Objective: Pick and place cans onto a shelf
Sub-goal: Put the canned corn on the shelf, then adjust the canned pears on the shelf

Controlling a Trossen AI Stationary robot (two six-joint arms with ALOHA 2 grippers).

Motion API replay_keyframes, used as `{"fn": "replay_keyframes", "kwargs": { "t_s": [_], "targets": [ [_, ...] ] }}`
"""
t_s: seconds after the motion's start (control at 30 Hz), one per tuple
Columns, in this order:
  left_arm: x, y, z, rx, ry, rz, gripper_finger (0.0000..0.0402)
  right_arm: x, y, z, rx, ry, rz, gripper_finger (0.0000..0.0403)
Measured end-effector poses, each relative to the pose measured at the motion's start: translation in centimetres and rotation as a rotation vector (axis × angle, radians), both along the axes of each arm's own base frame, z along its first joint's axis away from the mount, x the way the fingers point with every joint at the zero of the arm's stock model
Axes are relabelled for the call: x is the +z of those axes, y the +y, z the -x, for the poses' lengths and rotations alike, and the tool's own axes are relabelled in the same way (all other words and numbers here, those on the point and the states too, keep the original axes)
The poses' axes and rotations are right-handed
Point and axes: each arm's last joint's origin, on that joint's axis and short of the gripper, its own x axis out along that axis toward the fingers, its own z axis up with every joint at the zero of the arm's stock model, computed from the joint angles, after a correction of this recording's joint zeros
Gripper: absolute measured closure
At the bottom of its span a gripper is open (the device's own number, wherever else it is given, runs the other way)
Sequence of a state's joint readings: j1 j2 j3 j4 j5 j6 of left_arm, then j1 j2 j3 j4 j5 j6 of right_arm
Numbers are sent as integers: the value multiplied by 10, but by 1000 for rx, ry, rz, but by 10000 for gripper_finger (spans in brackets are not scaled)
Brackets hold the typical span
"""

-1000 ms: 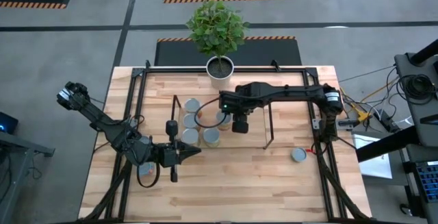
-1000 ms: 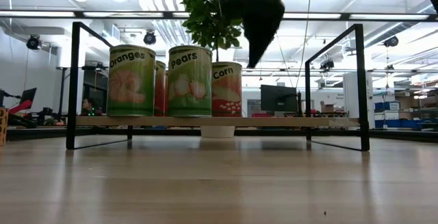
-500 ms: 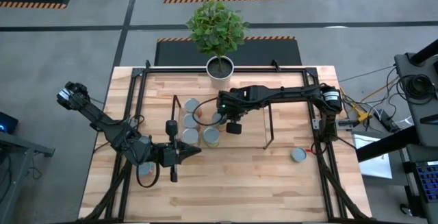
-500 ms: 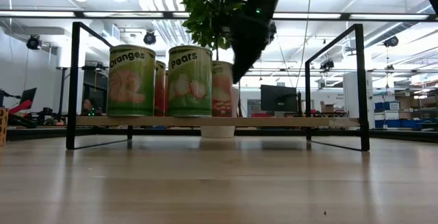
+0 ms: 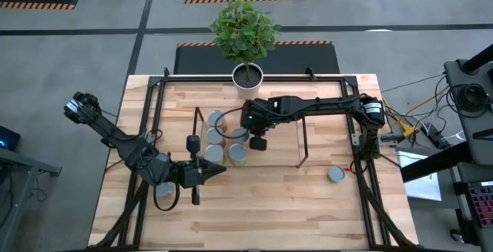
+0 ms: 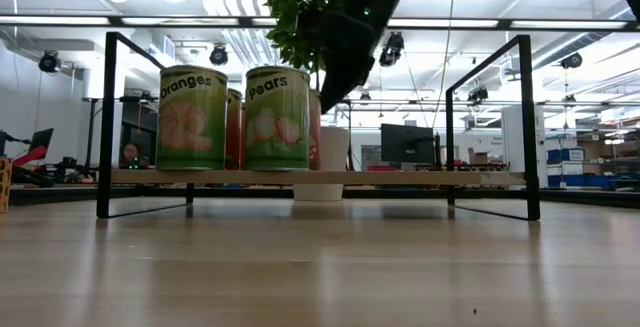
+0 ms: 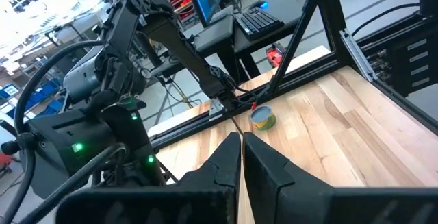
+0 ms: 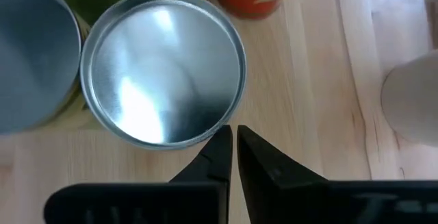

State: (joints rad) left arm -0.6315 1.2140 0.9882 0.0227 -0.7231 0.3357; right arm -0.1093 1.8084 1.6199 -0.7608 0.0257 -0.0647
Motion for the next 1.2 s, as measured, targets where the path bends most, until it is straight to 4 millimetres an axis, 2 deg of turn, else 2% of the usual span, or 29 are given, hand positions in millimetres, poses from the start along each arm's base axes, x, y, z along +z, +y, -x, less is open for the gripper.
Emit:
{"fn": "replay_keyframes", "kwargs": {
  "t_s": [0.33,1.2],
  "targets": [
    [0,0,0,0,0,0,402,-1,0,1,-2,17,-3,390],
    [0,0,0,0,1,-4,402,2,0,-6,-10,-66,0,390]
  ]
}}
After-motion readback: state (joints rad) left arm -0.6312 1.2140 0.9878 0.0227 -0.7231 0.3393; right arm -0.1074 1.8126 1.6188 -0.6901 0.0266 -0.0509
